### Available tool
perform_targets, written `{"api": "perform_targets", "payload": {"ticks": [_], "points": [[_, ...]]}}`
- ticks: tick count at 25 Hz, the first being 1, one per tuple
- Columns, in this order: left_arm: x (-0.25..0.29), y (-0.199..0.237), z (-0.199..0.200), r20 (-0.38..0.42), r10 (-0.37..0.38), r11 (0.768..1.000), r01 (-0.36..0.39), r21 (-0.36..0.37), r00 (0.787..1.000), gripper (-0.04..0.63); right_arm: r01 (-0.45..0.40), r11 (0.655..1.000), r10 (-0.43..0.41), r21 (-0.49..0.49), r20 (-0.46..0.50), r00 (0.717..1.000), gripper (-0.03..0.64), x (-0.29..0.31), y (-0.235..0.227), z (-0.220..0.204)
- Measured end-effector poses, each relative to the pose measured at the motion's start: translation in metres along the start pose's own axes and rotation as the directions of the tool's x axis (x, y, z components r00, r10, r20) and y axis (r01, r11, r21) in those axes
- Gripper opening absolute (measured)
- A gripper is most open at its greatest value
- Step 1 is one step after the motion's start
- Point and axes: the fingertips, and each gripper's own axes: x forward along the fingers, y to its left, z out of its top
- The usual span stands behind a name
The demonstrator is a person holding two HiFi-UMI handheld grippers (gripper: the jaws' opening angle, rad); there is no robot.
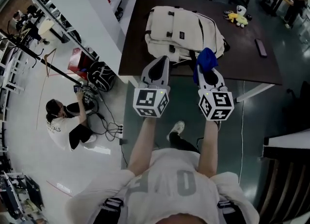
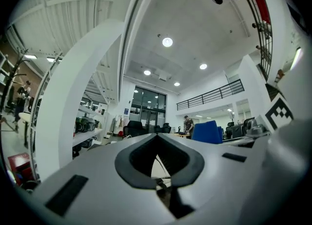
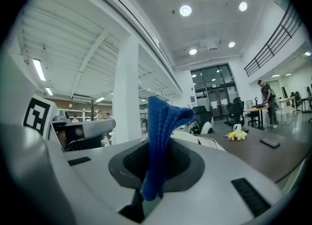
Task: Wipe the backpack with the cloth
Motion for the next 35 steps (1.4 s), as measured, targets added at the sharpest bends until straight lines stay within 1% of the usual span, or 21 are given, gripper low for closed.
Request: {"api": "perform_targets", "payload": {"ticks": [2,3,5,8,11,13,15,17,21,24,26,30,35], "points": [[-0.036,-0.013,0.002,0.001,0.006,1.0,-0.006,-0.012,1.0,0.003,-0.034,0.999,0.033,0.033,0.02,0.999,0.038,-0.033,0.025,-0.003],[-0.053,-0.019,0.003,-0.001,0.008,1.0,-0.008,-0.016,1.0,0.003,-0.037,0.998,0.036,0.048,0.031,0.999,0.038,-0.049,0.035,-0.005],[-0.083,-0.028,0.002,-0.013,0.009,1.0,-0.01,-0.013,1.0,0.003,-0.017,0.998,0.015,0.065,0.039,0.999,0.038,-0.078,0.051,-0.009],[-0.114,-0.036,0.006,-0.021,0.018,1.0,-0.018,-0.01,1.0,0.003,0.006,0.999,-0.007,0.044,0.018,1.0,0.038,-0.11,0.065,-0.012],[-0.134,-0.045,0.02,0.003,0.036,0.999,-0.036,-0.023,0.999,0.003,-0.003,1.0,0.002,0.02,0.018,1.0,0.038,-0.135,0.074,-0.003],[-0.144,-0.055,0.03,0.027,0.054,0.998,-0.053,-0.027,0.998,0.003,-0.007,1.0,0.007,-0.013,0.026,1.0,0.038,-0.151,0.076,0.005],[-0.154,-0.066,0.038,0.051,0.073,0.997,-0.071,-0.04,0.996,0.003,0.001,0.998,0.001,-0.067,0.024,1.0,0.038,-0.167,0.076,0.011],[-0.162,-0.08,0.042,0.052,0.084,0.995,-0.082,-0.051,0.995,0.003,0.014,0.995,-0.013,-0.101,0.013,1.0,0.038,-0.183,0.075,0.013],[-0.175,-0.117,0.036,0.014,0.075,0.997,-0.075,-0.016,0.997,0.003,0.013,0.998,-0.014,-0.065,-0.015,1.0,0.038,-0.213,0.067,0.004],[-0.182,-0.135,0.031,-0.003,0.065,0.998,-0.065,-0.001,0.998,0.003,0.012,0.999,-0.012,-0.049,-0.01,1.0,0.038,-0.226,0.061,0.001],[-0.185,-0.139,0.031,-0.006,0.066,0.998,-0.066,0.002,0.998,0.003,0.011,0.998,-0.011,-0.056,0.001,1.0,0.038,-0.231,0.06,0.005],[-0.188,-0.14,0.037,0.014,0.077,0.997,-0.077,-0.009,0.997,0.003,0.011,0.996,-0.011,-0.084,0.011,1.0,0.038,-0.239,0.06,0.01],[-0.186,-0.147,0.043,0.031,0.072,0.997,-0.072,-0.014,0.997,0.003,0.021,0.995,-0.02,-0.096,0.018,1.0,0.038,-0.246,0.054,0.016]]}}
